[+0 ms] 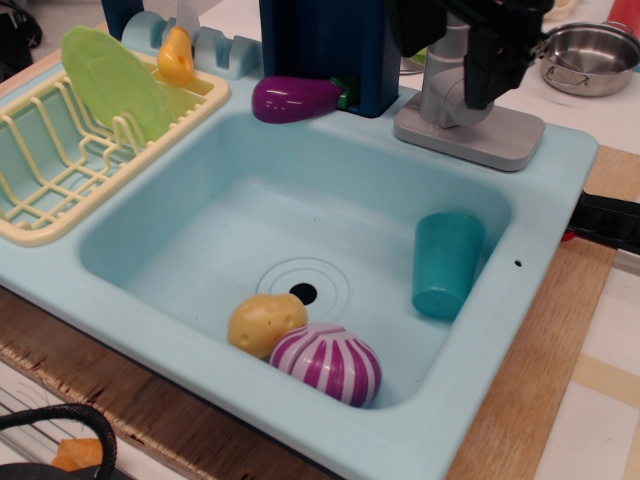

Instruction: Turn lever vertical to-front

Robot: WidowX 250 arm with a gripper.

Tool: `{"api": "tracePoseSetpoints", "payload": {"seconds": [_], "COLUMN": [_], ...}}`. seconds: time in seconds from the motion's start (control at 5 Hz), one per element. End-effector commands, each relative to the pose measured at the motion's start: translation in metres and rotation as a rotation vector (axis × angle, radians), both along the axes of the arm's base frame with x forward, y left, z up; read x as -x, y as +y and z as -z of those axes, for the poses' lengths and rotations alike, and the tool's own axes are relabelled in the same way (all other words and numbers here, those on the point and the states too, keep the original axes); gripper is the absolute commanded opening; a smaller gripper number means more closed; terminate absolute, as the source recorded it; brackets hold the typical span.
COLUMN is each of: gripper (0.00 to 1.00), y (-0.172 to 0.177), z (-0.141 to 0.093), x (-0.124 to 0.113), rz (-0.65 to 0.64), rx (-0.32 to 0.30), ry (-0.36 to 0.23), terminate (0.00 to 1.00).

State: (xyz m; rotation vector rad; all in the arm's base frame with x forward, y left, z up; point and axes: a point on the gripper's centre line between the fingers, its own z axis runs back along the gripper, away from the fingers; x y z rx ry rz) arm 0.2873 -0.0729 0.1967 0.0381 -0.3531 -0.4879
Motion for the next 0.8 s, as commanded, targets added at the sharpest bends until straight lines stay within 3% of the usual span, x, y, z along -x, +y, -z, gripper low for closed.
{"api": "tracePoseSetpoints", "payload": {"seconds": [0.0, 0.4, 0.6], "gripper": [1.0, 1.0, 0.0], "y": [-0.015, -0.017, -0.015], "z": [-0.016, -0.013, -0.012], "x": [-0.015, -0.032, -0.033], "rz": [0.042, 0.07, 0.054], "rx": [0.027, 0.038, 0.043], "ry": [-0.088, -0.084, -0.07], "terminate": [0.0, 0.0, 0.0]}}
